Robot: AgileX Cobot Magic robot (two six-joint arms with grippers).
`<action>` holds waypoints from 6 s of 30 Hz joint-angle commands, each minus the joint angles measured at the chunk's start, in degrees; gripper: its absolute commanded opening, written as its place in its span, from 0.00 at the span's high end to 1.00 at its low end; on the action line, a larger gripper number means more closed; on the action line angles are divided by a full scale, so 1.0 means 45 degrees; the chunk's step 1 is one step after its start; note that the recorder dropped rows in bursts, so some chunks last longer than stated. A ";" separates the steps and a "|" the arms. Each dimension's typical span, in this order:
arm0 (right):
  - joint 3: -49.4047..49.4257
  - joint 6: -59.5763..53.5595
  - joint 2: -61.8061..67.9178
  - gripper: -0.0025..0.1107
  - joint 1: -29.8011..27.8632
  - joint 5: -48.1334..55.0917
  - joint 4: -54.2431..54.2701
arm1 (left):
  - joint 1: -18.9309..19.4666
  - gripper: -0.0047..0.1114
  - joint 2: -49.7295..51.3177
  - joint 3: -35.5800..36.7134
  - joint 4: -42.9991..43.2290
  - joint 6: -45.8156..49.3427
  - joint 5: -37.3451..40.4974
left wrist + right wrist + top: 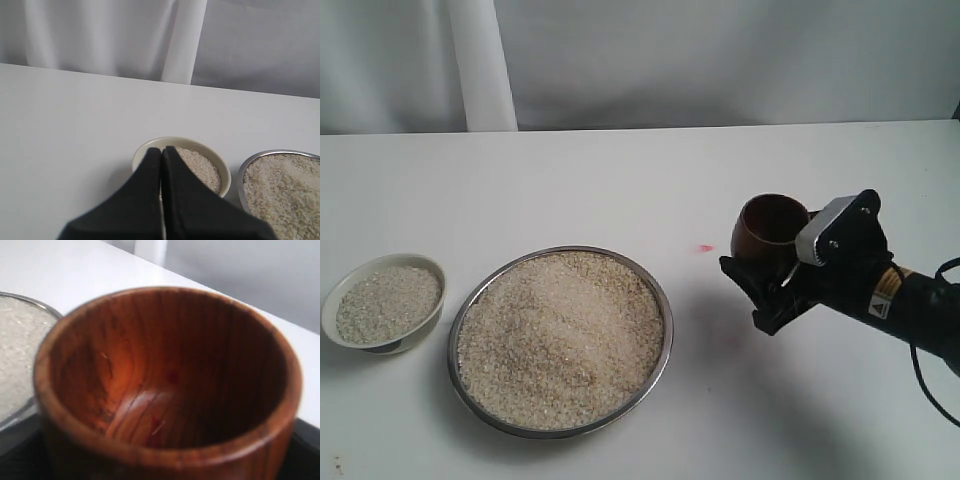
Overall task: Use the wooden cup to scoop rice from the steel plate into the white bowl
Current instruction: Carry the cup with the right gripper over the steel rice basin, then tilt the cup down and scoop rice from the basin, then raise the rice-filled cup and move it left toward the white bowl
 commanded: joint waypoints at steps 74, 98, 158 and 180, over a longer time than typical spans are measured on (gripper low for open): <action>-1.1017 -0.4829 0.3661 0.98 1.2151 2.7148 -0.6444 | -0.0021 0.96 0.0003 0.0024 0.0014 -0.0055 -0.0091; -1.1017 -0.3104 0.4518 0.98 1.2151 2.5166 -0.5602 | -0.0021 0.96 0.0003 0.0024 0.0014 -0.0055 -0.0091; -1.1017 0.1378 0.3864 0.98 1.0127 1.8573 -0.1440 | -0.0021 0.96 0.0003 0.0024 0.0014 -0.0055 -0.0091; -0.8266 0.2610 0.1568 0.98 0.7934 1.0561 -0.0260 | -0.0021 0.96 0.0003 0.0024 0.0014 -0.0055 -0.0091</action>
